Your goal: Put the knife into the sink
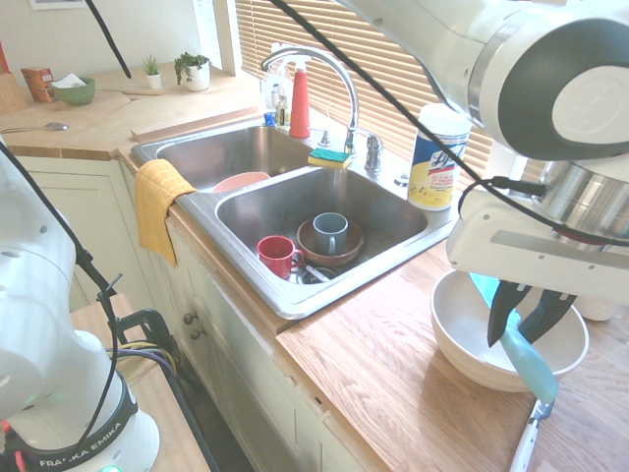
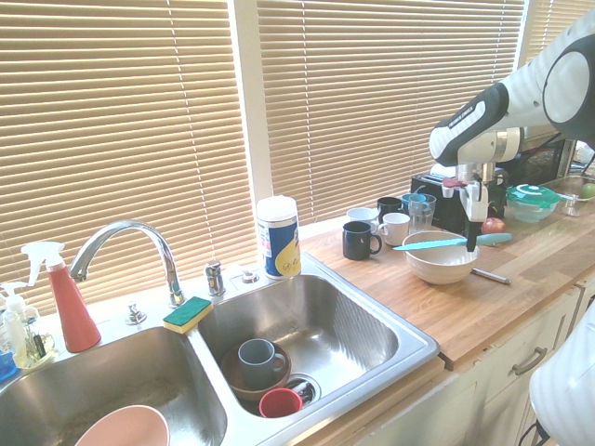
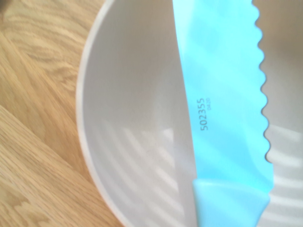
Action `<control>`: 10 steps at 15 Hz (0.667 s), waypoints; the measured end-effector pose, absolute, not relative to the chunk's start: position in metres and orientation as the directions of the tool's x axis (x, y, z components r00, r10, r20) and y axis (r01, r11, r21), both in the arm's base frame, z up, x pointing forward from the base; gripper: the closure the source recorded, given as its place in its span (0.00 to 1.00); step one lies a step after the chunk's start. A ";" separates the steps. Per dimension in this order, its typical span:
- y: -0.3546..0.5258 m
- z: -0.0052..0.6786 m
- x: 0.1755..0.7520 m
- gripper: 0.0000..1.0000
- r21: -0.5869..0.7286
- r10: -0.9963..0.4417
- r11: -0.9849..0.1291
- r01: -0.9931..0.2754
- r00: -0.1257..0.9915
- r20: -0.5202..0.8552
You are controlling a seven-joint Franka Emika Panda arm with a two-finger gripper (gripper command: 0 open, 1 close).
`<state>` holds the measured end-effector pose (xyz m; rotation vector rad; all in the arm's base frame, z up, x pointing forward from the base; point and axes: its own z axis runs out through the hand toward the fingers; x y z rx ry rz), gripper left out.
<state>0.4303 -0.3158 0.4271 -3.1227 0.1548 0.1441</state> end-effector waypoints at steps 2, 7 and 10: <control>-0.312 0.445 0.428 1.00 -0.007 -0.109 -0.994 -0.109 0.991 -0.073; -0.293 0.476 0.436 1.00 -0.005 -0.119 -0.993 -0.119 0.992 -0.033; -0.282 0.494 0.442 1.00 0.000 -0.121 -0.993 -0.121 0.993 -0.013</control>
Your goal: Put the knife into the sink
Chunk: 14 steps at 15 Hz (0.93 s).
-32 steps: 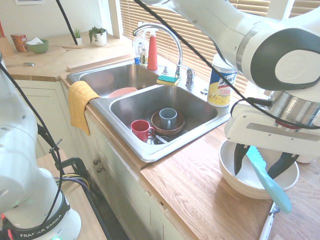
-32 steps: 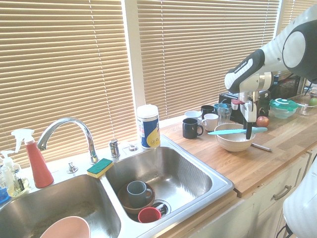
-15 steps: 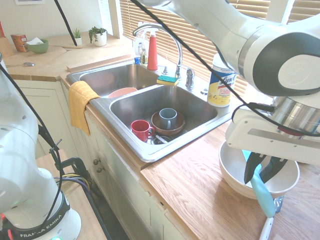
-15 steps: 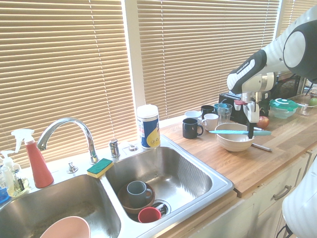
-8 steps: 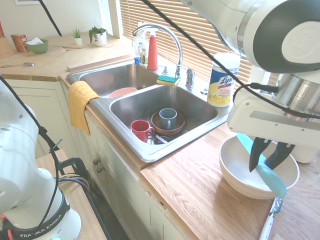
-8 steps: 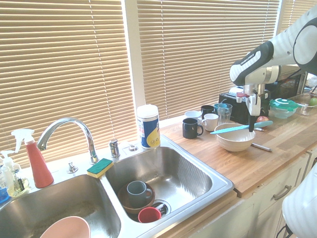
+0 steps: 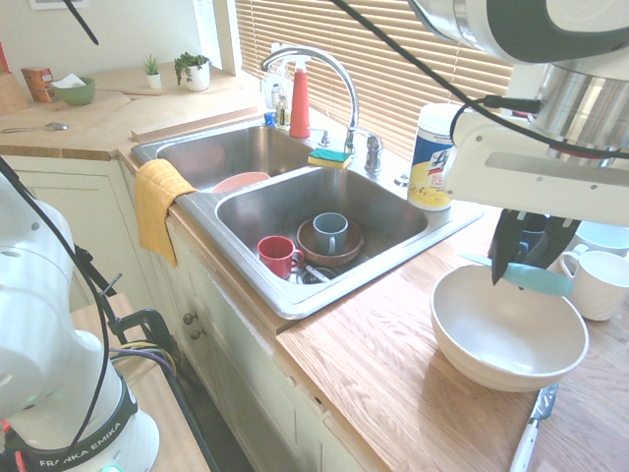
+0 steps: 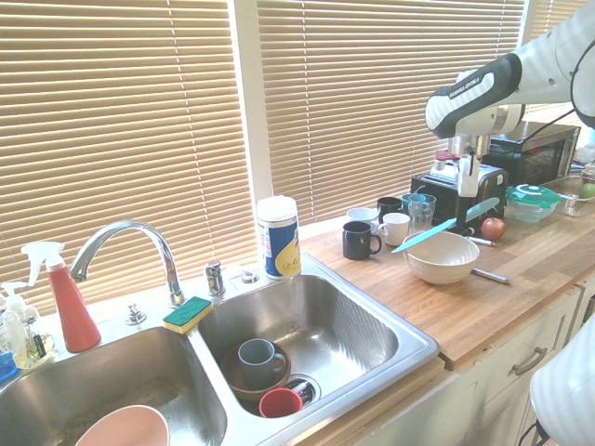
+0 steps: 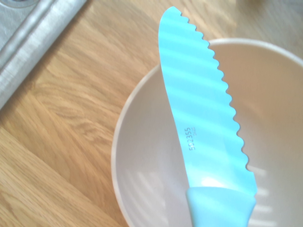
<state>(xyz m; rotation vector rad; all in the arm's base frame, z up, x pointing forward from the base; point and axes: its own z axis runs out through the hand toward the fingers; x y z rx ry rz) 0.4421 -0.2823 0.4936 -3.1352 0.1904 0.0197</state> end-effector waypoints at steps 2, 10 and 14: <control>-0.273 0.505 0.445 1.00 -0.001 -0.129 -0.992 -0.129 0.992 0.004; -0.112 0.519 0.468 1.00 -0.103 -0.482 -0.876 -0.471 0.864 0.145; -0.020 0.474 0.477 1.00 -0.152 -0.669 -0.743 -0.651 0.727 0.155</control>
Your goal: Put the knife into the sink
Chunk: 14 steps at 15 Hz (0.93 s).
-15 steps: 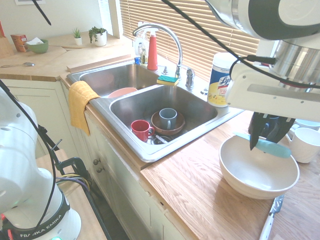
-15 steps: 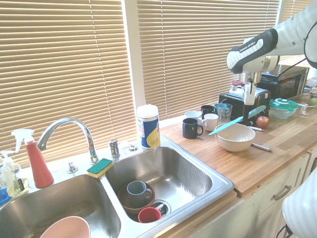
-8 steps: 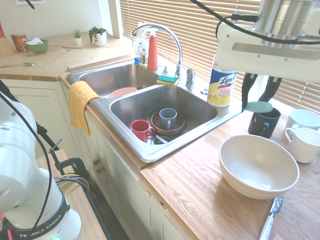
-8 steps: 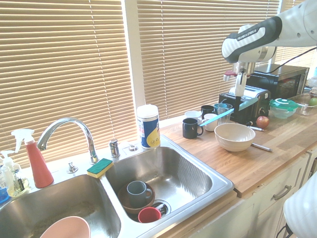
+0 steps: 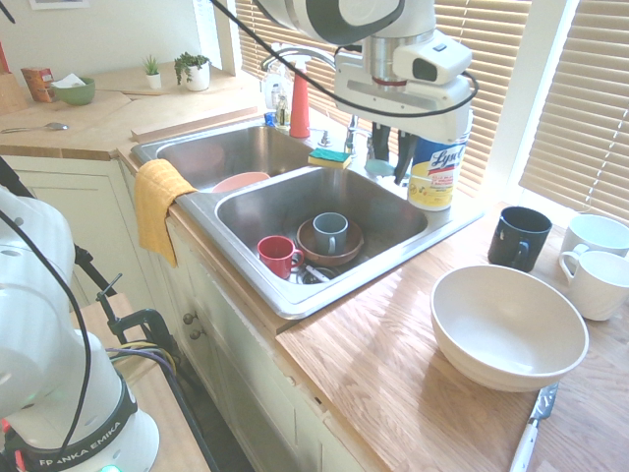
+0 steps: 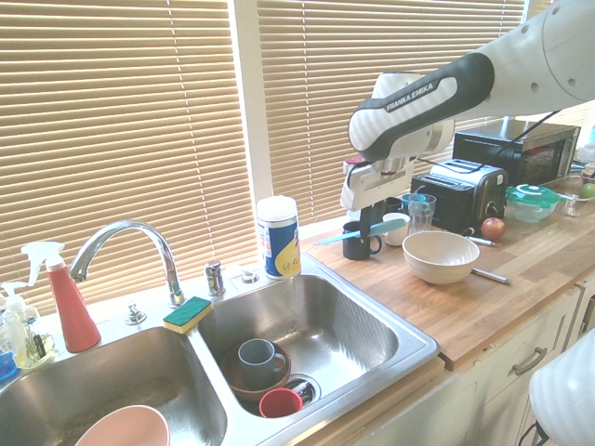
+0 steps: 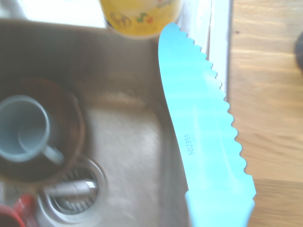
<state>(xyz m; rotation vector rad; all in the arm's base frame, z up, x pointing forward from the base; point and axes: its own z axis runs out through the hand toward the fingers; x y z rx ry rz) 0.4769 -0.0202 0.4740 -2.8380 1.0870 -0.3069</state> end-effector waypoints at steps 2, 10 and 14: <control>0.007 0.458 0.476 1.00 -0.210 -0.740 -0.673 -0.710 0.650 0.173; 0.097 0.384 0.488 1.00 -0.236 -0.787 -0.617 -0.751 0.596 0.159; 0.128 0.341 0.492 1.00 -0.227 -0.809 -0.587 -0.777 0.568 0.149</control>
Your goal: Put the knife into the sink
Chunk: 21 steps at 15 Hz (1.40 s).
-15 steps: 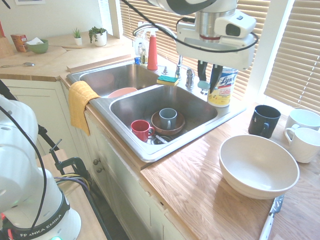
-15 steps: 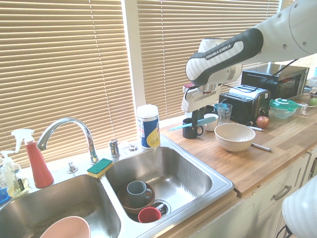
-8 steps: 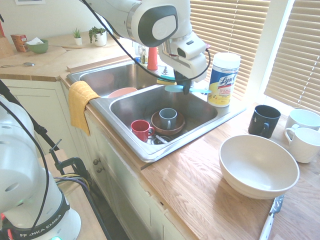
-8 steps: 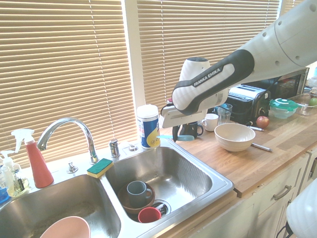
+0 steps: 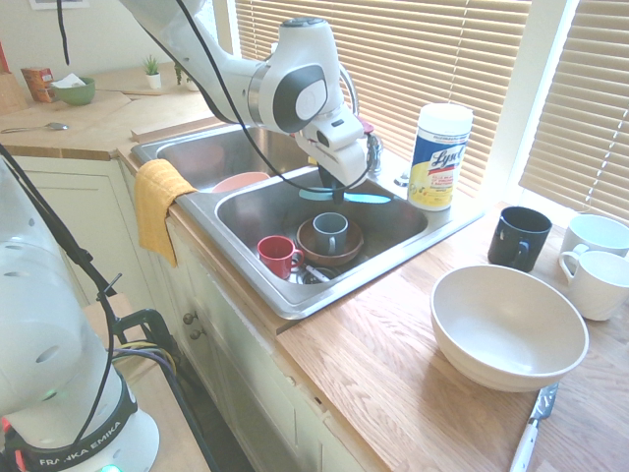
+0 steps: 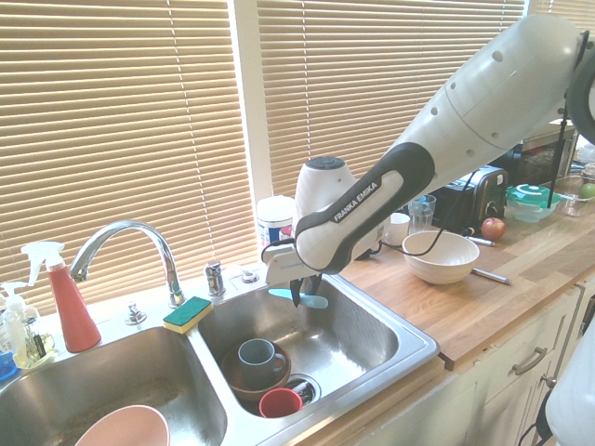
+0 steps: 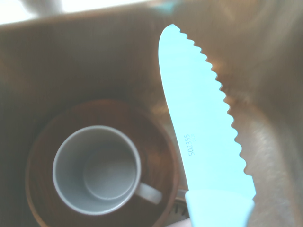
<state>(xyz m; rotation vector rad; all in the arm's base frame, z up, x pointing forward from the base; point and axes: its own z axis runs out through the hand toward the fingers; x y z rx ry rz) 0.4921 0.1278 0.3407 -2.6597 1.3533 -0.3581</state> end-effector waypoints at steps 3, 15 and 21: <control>0.143 0.304 0.493 1.00 -0.214 -0.815 -0.579 -0.787 0.564 0.129; 0.127 0.173 0.499 0.00 -0.107 -0.829 -0.560 -0.822 0.556 0.066; 0.123 0.154 0.499 0.00 -0.078 -0.812 -0.584 -0.808 0.582 0.048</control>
